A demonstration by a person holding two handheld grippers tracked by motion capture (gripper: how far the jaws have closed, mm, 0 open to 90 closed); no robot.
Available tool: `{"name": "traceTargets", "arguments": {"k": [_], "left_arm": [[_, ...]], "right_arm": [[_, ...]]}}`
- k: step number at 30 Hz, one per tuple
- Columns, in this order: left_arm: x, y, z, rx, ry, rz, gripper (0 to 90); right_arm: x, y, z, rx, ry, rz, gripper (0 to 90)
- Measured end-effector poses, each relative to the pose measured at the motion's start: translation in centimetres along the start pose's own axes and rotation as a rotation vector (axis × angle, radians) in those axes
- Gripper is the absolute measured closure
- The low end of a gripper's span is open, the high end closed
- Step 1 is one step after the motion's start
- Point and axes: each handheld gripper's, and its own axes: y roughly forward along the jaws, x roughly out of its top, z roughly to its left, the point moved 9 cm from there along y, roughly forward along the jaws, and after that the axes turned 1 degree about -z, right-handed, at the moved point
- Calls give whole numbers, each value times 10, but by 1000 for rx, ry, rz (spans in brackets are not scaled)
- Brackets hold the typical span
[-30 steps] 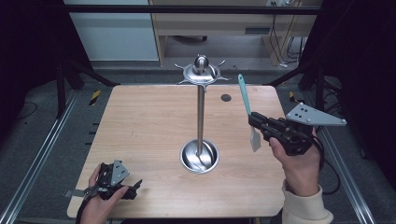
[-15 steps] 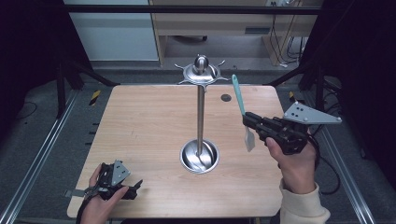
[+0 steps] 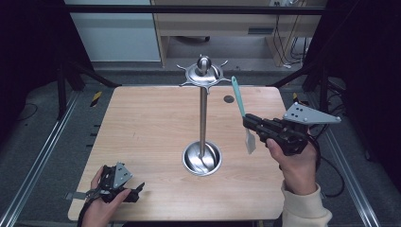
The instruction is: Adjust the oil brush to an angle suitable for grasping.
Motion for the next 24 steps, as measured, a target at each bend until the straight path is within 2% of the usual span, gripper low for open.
{"name": "traceTargets", "arguments": {"k": [16,24], "left_arm": [[0,1,-1,-3,3,2,27],[0,1,-2,-6,5,5,27]], "right_arm": [[-5,11,2,14,10,7,824],[-8,19,2,9,21,-11,825]]}}
